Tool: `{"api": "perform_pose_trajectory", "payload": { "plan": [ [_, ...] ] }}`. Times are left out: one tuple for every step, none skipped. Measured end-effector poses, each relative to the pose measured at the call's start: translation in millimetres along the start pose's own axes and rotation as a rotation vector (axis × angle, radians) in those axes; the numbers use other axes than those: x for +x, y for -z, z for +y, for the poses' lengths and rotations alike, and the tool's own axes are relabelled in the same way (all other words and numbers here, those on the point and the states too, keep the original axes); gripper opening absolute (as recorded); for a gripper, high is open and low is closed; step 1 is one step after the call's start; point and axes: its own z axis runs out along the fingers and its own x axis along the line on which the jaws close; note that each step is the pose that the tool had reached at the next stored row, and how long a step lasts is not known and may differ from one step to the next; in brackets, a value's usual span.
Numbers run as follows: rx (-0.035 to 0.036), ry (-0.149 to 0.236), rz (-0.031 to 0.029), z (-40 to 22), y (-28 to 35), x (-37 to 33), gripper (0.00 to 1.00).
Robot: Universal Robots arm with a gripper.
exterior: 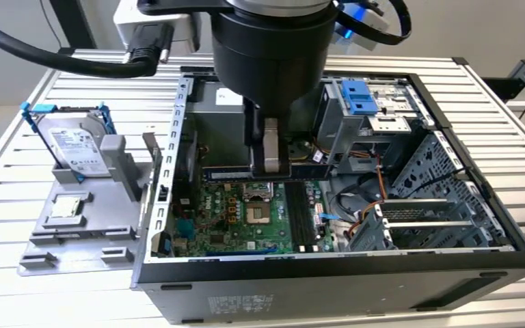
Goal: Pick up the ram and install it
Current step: 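Pick up the ram and move it above insertion slot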
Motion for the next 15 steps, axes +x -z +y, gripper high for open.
{"api": "perform_pose_trajectory", "payload": {
  "plan": [
    [0.0,0.0,0.0001,-3.5,-0.1,0.0,0.0],
    [0.0,-0.001,0.0,-7.2,-0.3,0.0,0.0],
    [0.0,-0.001,0.0001,-10.8,-0.4,0.0,0.0],
    [0.0,-0.001,0.0,-14.7,-0.6,0.0,0.0],
    [0.0,-0.001,0.0001,-18.5,-0.7,0.1,0.0],
    [0.0,-0.001,0.0001,-22.3,-0.8,0.1,0.0],
    [0.0,-0.001,0.0,-26.1,-0.9,0.1,0.0],
    [0.0,-0.002,0.0001,-29.9,-1.0,0.1,0.0],
    [0.0,-0.002,0.0,-33.4,-1.2,0.1,0.0],
    [0.0001,-0.002,0.0,-36.3,-1.3,0.1,0.0],
    [0.0001,-0.002,0.0,-38.6,-1.4,0.1,0.0],
    [0.0001,-0.002,0.0001,-40.6,-1.5,0.1,0.0],
    [0.0,-0.002,0.0001,-42.5,-1.5,0.1,0.0],
    [0.0001,-0.002,0.0001,-44.1,-1.6,0.2,0.0],
    [0.0001,-0.002,0.0001,-45.3,-1.6,0.2,0.0]
  ]
}}
